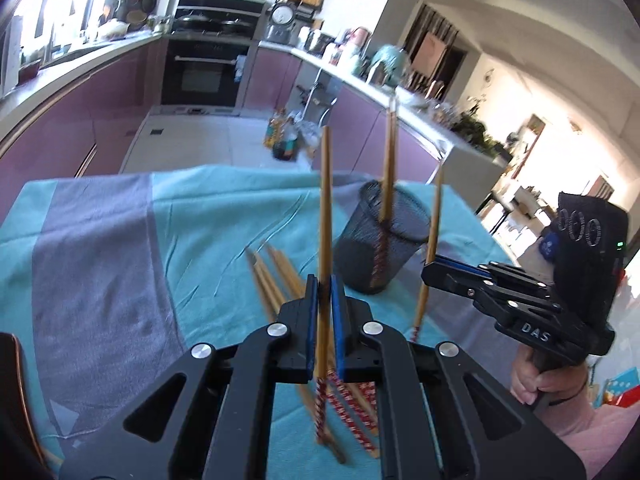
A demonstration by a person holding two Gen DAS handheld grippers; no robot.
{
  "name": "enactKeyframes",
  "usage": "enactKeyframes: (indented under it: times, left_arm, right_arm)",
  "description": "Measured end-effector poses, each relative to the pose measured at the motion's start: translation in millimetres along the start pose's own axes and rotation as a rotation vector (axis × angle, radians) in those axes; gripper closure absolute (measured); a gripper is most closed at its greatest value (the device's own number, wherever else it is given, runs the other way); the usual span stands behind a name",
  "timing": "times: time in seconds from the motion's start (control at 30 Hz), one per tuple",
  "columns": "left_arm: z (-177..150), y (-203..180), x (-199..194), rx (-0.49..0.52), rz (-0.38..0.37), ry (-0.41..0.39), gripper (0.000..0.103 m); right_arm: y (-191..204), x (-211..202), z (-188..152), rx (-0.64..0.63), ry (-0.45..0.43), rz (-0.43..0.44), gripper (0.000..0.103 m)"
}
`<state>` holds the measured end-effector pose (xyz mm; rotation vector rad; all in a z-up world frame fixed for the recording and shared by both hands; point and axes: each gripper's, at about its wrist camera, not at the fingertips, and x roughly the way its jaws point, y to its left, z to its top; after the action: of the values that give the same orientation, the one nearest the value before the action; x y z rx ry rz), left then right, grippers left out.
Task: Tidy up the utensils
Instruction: 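Raise both held chopsticks upright and move them above the mesh holder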
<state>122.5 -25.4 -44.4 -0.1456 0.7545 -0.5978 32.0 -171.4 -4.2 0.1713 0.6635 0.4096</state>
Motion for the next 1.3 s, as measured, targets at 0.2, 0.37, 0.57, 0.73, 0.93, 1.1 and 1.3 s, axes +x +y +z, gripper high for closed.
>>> enactKeyframes:
  times: [0.2, 0.37, 0.57, 0.73, 0.93, 1.1, 1.3]
  left_arm:
    - [19, -12, -20, 0.007, -0.093, -0.057, 0.096]
    - [43, -29, -28, 0.040, -0.108, -0.117, 0.096]
    - [74, -52, -37, 0.081, -0.135, -0.182, 0.096]
    - [95, -68, -38, 0.112, -0.126, -0.217, 0.096]
    - [113, -79, -25, 0.142, -0.093, -0.217, 0.096]
    - [117, -86, 0, 0.169, -0.080, -0.153, 0.096]
    - [107, -86, 26, 0.207, -0.065, -0.062, 0.096]
  right_arm:
    - [-6, -22, 17, -0.002, -0.072, 0.011, 0.097]
    - [-11, -37, 38, -0.015, -0.128, 0.002, 0.097]
    - [-20, -53, 64, -0.031, -0.192, -0.017, 0.097]
    - [-24, -59, 80, -0.042, -0.229, -0.036, 0.097]
    - [-29, -52, 88, -0.054, -0.224, -0.072, 0.097]
    - [-37, -30, 84, -0.044, -0.165, -0.087, 0.097]
    - [-42, -2, 78, -0.034, -0.074, -0.085, 0.097]
